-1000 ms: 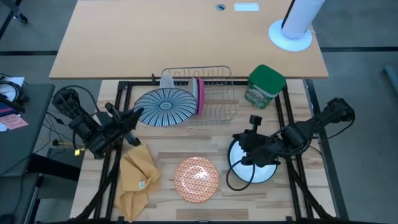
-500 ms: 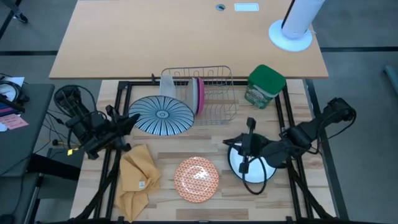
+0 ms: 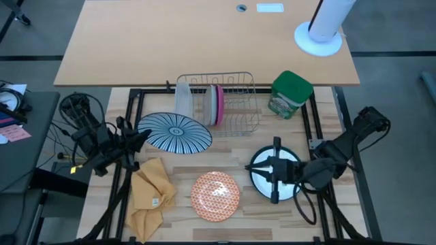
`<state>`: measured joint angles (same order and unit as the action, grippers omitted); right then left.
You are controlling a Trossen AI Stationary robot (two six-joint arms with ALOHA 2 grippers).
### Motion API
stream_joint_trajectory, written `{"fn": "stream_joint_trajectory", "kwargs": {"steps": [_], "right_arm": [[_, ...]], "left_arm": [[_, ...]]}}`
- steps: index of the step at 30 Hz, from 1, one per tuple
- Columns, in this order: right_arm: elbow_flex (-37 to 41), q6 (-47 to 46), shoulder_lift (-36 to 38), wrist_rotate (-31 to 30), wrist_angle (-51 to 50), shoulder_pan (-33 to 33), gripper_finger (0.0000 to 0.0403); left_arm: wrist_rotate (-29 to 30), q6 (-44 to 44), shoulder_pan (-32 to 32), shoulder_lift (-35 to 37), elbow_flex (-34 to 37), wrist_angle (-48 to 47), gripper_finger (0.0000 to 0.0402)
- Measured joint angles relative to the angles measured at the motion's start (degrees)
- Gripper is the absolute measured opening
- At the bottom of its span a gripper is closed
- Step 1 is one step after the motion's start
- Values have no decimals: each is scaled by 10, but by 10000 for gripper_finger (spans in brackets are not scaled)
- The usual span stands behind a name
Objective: Sort dishes
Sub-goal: Put the blue patterned plate into the dish rack
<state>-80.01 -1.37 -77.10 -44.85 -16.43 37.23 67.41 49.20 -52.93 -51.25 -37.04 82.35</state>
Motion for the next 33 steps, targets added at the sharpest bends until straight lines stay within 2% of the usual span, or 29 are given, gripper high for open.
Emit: {"fn": "stream_joint_trajectory", "kwargs": {"steps": [7, 12, 14, 24, 33], "right_arm": [[0, 8, 0, 0, -52, -9, 19], [0, 21, 0, -1, -145, -23, 19], [0, 9, 0, -1, -170, -32, 19], [0, -1, 0, -1, -231, -67, 19], [0, -1, 0, -2, -276, -82, 19]], "left_arm": [[4, 0, 0, 18, -3, -30, 0], [76, -11, 0, 29, -30, -126, 0], [84, -27, 1, 29, -40, -166, 0], [-6, -110, 32, 28, -68, -289, 0], [-95, -142, 121, 14, -73, -333, 0]]}}
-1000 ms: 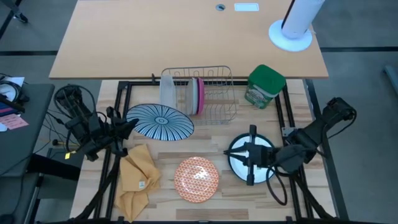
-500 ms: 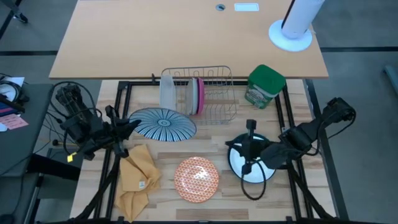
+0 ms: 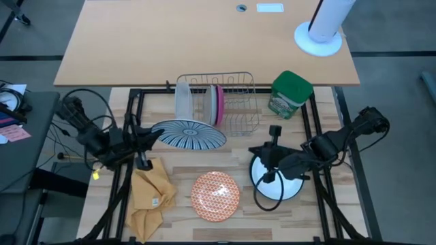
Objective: Sort dishes
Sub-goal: Put the blue patterned plate into the dish rack
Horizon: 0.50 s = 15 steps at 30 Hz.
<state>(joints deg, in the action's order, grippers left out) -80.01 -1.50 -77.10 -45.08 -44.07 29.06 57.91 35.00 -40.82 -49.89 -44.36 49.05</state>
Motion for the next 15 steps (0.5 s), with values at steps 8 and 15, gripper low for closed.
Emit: {"fn": "stream_joint_trajectory", "kwargs": {"steps": [8, 15], "right_arm": [[0, 9, 0, -3, -25, -2, 19], [0, 20, 0, -6, -25, -4, 19]], "left_arm": [[-88, -102, 82, -4, 0, -87, 0], [-191, -187, 141, -10, -17, -175, 0]]}}
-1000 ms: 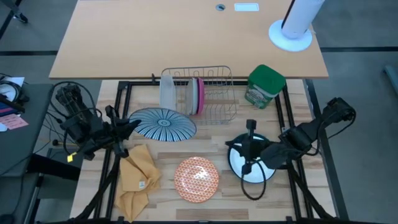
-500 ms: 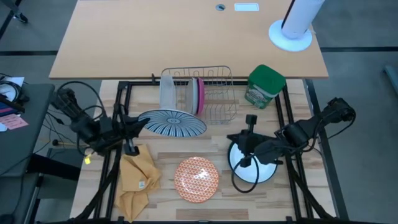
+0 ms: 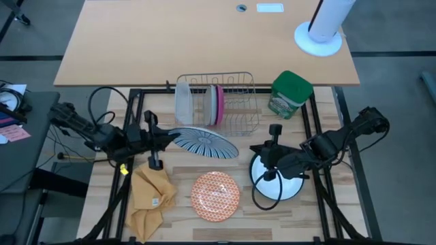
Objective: Sort dishes
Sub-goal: Put the blue patterned plate into the dish rack
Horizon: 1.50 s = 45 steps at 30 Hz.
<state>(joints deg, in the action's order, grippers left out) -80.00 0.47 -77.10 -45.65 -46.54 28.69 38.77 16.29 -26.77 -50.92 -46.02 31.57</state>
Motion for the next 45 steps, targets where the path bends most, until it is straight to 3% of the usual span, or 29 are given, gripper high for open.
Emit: {"fn": "stream_joint_trajectory", "kwargs": {"steps": [6, 17, 21, 29, 34, 37, 45], "right_arm": [[0, 0, 0, 0, 0, 0, 19], [0, -41, 0, 1, -4, 1, 19], [0, -41, 0, 1, -9, 1, 19], [0, -46, 1, -11, -30, -6, 19], [0, -76, 18, -69, -70, -11, 19], [0, -102, 34, -71, -90, -11, 19], [0, -155, 48, -72, -140, -15, 19]], "left_arm": [[8, 64, 22, -12, -1, -14, 0], [20, 84, 56, -28, -1, -14, 0], [51, 70, 56, -22, -1, -14, 0], [86, 137, 56, -25, -1, -23, 0], [182, 268, 69, -24, -1, -20, 0], [169, 379, 74, -24, -1, -22, 0], [100, 556, 77, -45, -1, -83, 0]]}}
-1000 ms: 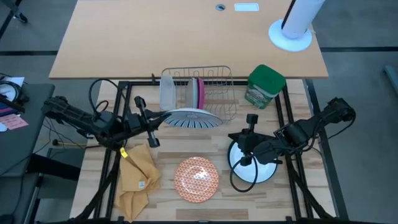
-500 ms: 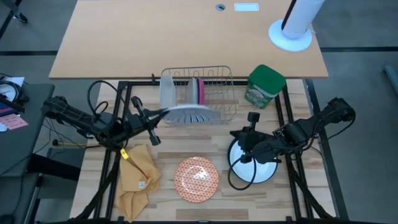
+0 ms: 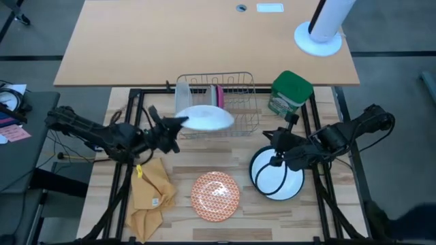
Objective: Sort dishes
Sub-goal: Put the blue patterned plate into the dish rack
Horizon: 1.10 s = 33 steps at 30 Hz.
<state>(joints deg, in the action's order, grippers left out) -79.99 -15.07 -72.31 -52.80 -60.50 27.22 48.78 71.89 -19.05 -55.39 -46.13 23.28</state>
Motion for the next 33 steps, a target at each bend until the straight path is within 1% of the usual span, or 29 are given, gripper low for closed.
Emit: {"fn": "stream_joint_trajectory", "kwargs": {"steps": [7, 13, 15, 17, 21, 24, 28, 33], "right_arm": [[6, -1, 0, 1, -8, 0, 19], [6, -1, 0, 1, -8, 0, 19], [6, -1, 0, 1, -8, 0, 19], [6, -1, 0, 2, -8, 0, 19], [6, -1, 0, 2, -8, 0, 19], [6, -1, 0, 2, -8, 0, 19], [6, -1, 0, 2, -13, 0, 19], [6, -12, 0, 2, -33, 0, 19]], "left_arm": [[-35, 181, -13, -44, 0, -9, 0], [-58, 381, -12, -79, 0, 29, 0], [-77, 427, -2, -83, 0, 52, 0], [-108, 461, 12, -83, 0, 75, 0], [-164, 493, 38, -78, 0, 108, 0], [-190, 480, 63, -67, -22, 94, 0], [-245, 431, 97, -62, -81, 39, 0], [-315, 398, 131, -67, -167, -74, 0]]}}
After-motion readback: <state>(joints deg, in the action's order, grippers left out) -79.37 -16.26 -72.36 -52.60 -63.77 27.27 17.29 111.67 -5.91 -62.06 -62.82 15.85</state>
